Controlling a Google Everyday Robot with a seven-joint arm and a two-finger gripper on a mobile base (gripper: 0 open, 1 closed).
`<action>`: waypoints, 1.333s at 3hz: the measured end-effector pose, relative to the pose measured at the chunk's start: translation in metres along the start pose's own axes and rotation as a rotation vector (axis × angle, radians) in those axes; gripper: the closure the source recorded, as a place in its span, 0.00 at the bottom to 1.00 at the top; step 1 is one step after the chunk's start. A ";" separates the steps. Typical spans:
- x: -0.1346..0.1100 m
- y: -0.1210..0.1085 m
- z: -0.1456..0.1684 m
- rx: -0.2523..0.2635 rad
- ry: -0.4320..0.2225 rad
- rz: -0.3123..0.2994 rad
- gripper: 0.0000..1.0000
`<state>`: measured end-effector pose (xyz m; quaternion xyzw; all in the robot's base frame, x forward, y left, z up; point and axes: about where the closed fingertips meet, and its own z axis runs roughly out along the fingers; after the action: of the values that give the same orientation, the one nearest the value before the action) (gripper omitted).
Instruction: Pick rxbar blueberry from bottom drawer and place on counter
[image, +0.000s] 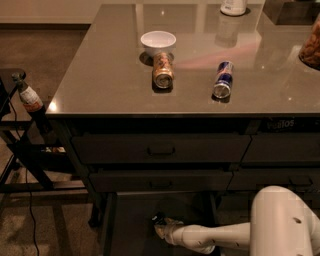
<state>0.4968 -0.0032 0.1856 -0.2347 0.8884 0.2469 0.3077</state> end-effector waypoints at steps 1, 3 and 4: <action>-0.010 0.001 -0.018 -0.010 -0.017 -0.012 1.00; -0.053 0.019 -0.088 -0.094 -0.052 -0.076 1.00; -0.054 0.019 -0.088 -0.094 -0.052 -0.076 1.00</action>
Offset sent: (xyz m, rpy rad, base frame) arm -0.0044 -0.0244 0.0777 0.0574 -0.0372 0.0700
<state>0.4858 -0.0257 0.2871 -0.2758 0.8580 0.2824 0.3286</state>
